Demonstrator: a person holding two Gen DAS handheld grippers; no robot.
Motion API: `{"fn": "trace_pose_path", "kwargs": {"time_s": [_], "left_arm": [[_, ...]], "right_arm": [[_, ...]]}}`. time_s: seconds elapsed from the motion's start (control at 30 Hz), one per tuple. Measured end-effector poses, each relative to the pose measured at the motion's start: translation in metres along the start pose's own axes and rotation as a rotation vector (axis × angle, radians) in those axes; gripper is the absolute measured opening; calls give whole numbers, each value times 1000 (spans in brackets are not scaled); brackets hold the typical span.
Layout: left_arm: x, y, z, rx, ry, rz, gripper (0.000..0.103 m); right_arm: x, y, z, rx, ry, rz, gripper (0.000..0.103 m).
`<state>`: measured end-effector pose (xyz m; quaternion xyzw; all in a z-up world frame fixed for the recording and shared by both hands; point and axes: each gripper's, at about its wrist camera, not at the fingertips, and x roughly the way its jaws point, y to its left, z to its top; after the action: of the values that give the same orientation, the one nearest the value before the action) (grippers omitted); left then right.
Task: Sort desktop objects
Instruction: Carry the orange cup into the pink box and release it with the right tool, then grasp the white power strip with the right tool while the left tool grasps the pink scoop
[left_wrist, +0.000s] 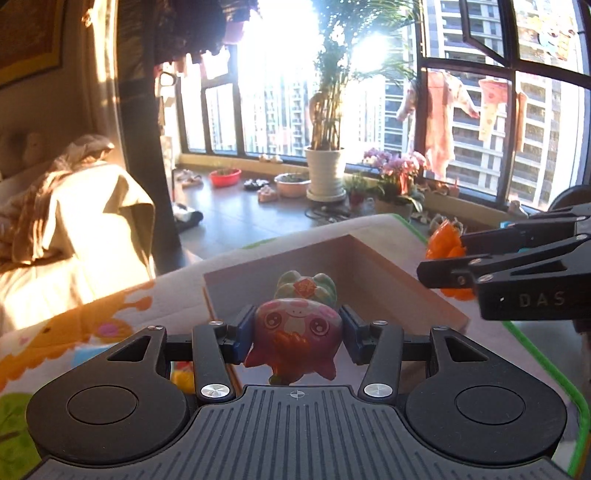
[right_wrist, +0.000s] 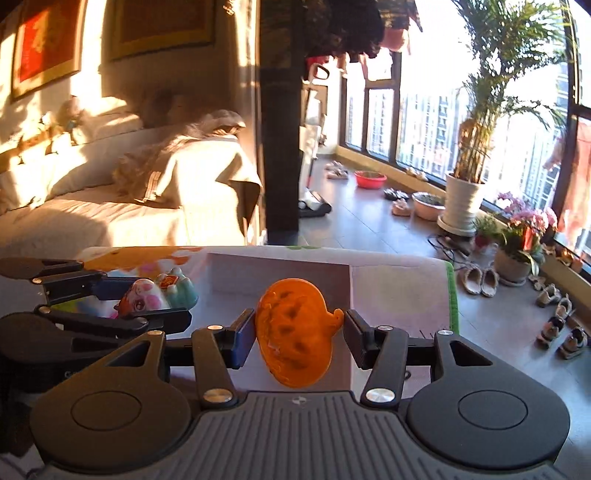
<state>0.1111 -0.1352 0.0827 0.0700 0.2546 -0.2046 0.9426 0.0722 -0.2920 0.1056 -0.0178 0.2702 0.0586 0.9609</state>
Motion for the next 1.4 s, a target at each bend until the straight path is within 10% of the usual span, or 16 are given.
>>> {"fn": "trace_pose_path", "kwargs": {"time_s": [0.33,0.77,0.93,1.3,1.4], "left_arm": [[-17,59,-32,-80,-13,94,95],[-44,117,-112,-112,117,256,96],[-34,122,-115,-136,147,213,69],[-87,123,-137,-177,213,169,70],[-98,127,-144,-182,232,206,85]], "right_arm": [[84,21,-1,-23,117,2,63],[48,53,-27,-36,102,-39,64],[21,62,-35,-37,96,-25,64],[13,143,-41,-183,84,210,64],[22,169,-45,-242,82,257,66]]}}
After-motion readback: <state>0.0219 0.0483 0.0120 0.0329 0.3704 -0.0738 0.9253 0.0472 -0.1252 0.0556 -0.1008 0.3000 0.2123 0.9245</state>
